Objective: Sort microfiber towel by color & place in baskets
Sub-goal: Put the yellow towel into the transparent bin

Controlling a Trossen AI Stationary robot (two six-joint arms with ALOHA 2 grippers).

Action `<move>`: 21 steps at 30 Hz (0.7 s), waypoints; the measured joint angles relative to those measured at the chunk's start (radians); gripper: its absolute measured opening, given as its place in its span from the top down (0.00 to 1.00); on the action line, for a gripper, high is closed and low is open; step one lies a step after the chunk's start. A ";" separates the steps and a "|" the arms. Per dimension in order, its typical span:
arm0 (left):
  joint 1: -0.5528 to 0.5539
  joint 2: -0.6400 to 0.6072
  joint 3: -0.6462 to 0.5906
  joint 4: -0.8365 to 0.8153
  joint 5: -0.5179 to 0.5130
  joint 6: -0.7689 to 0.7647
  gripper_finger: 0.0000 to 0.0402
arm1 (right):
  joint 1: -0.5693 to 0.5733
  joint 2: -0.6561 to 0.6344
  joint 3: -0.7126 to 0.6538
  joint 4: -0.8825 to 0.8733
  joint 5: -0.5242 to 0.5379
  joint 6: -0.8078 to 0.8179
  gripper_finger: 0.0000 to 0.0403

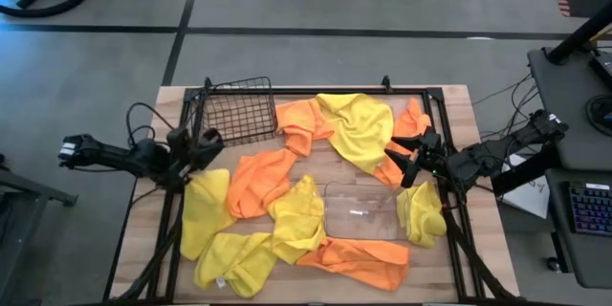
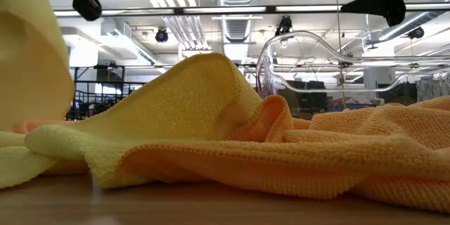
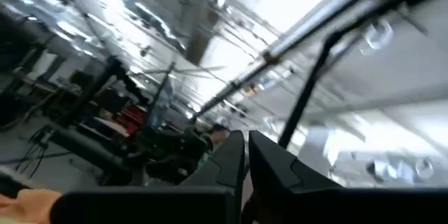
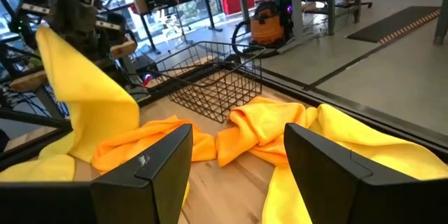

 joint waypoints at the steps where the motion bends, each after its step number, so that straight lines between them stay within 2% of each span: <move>1: 0.000 0.001 0.002 -0.003 0.020 0.028 0.98 | 0.000 0.000 0.000 0.001 0.000 0.000 0.46; 7: 0.000 0.016 0.006 -0.003 0.023 0.120 0.98 | -0.001 0.000 0.006 0.008 0.007 0.000 0.46; 9: 0.000 0.024 0.005 0.000 0.014 0.135 0.98 | -0.008 0.008 0.006 0.032 0.056 0.050 0.46; 12: 0.000 0.038 0.006 -0.002 0.006 0.143 0.98 | -0.016 0.026 0.006 0.072 0.054 0.117 0.46; 16: 0.000 0.053 0.006 0.007 -0.002 0.138 0.98 | -0.013 0.134 0.006 0.378 -0.033 -0.066 0.46; 19: 0.000 0.071 0.006 0.007 -0.016 0.138 0.98 | -0.013 0.283 0.009 0.692 -0.110 -0.263 0.46; 21: 0.000 0.082 0.006 0.010 -0.019 0.138 0.98 | -0.013 0.386 0.036 0.823 -0.122 -0.364 0.46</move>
